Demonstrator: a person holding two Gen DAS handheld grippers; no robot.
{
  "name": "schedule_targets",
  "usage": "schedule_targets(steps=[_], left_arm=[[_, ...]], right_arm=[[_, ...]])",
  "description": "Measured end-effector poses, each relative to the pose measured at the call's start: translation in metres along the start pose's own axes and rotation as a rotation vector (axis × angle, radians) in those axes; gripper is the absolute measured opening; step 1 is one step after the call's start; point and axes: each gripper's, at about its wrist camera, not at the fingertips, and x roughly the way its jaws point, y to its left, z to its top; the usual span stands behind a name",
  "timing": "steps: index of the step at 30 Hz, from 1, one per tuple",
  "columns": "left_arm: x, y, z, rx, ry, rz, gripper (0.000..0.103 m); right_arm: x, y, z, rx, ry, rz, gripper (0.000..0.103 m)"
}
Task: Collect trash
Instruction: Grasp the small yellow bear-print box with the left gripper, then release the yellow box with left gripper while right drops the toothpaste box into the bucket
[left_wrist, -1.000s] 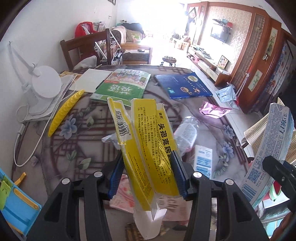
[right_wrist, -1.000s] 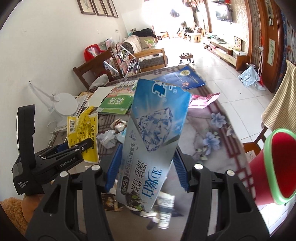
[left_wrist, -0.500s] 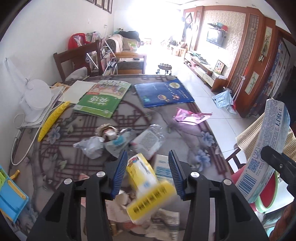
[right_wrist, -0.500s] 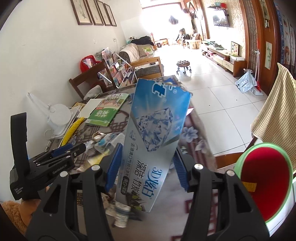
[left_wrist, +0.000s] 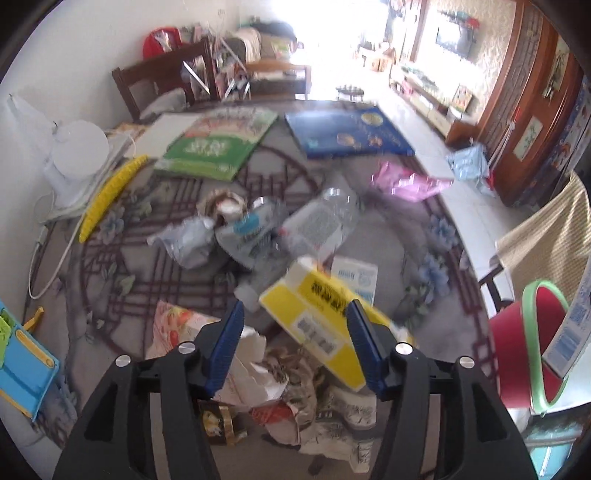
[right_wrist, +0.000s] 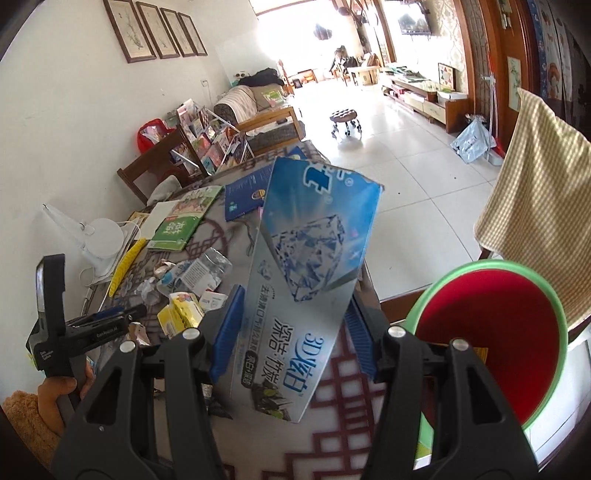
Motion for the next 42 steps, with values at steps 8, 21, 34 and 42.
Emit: schedule_targets(steps=[8,21,34,42], left_arm=[[0.050,-0.003,0.006,-0.251,0.140,-0.135,0.081],[0.066,-0.001,0.010,-0.332,0.185,-0.113,0.024],[-0.024,-0.078,0.023,-0.073,-0.025,-0.321,0.014],[-0.038,-0.178,0.015,0.123,0.016,-0.561,0.014]], right_arm=[[0.008,0.003,-0.005,-0.019,0.031,0.015,0.053],[0.003,-0.003,-0.004,-0.009,0.029,0.011,0.053],[-0.019,-0.031,0.002,0.020,-0.023,-0.024,0.053],[-0.065,-0.100,-0.012,0.133,-0.066,-0.221,0.053]])
